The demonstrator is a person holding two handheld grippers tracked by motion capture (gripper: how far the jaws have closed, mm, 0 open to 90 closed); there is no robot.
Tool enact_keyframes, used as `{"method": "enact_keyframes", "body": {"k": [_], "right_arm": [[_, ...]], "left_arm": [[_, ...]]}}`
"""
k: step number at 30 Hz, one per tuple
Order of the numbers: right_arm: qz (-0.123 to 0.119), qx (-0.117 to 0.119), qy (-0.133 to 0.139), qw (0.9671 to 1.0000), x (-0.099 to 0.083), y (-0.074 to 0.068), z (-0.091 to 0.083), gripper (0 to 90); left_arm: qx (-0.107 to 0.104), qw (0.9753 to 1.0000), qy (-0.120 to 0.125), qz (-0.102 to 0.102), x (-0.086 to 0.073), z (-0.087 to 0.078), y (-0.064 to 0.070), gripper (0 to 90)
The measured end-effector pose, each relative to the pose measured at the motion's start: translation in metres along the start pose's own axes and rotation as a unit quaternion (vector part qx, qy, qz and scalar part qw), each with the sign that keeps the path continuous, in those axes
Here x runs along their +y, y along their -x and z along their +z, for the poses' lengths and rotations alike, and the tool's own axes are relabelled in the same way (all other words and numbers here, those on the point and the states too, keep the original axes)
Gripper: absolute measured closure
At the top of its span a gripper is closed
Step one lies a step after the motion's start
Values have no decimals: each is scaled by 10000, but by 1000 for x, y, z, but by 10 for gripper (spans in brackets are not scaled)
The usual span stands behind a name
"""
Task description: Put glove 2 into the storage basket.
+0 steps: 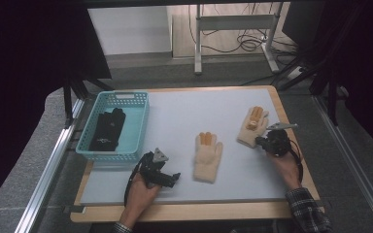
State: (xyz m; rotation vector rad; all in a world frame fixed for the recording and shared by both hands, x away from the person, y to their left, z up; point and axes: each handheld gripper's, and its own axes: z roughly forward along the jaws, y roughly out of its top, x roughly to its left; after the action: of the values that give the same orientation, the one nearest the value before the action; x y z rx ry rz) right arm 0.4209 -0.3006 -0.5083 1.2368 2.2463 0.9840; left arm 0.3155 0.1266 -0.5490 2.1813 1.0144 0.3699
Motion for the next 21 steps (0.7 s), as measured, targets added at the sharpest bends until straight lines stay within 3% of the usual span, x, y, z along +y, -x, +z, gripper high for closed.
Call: {"method": "enact_keyframes", "body": {"k": [5, 8, 16, 21], "right_arm": [[136, -231, 107, 9996, 8, 14, -2, 687], [252, -121, 90, 9996, 15, 20, 2, 584], [75, -172, 174, 9997, 37, 21, 20, 439], [-213, -310, 69, 9993, 45, 22, 40, 369]], "left_arm": [[-2, 10000, -1, -1, 0, 0, 0, 10], [-2, 10000, -2, 0, 0, 0, 0, 10], [-3, 10000, -3, 2, 0, 0, 0, 10], [-3, 10000, -3, 2, 0, 0, 0, 10]]}}
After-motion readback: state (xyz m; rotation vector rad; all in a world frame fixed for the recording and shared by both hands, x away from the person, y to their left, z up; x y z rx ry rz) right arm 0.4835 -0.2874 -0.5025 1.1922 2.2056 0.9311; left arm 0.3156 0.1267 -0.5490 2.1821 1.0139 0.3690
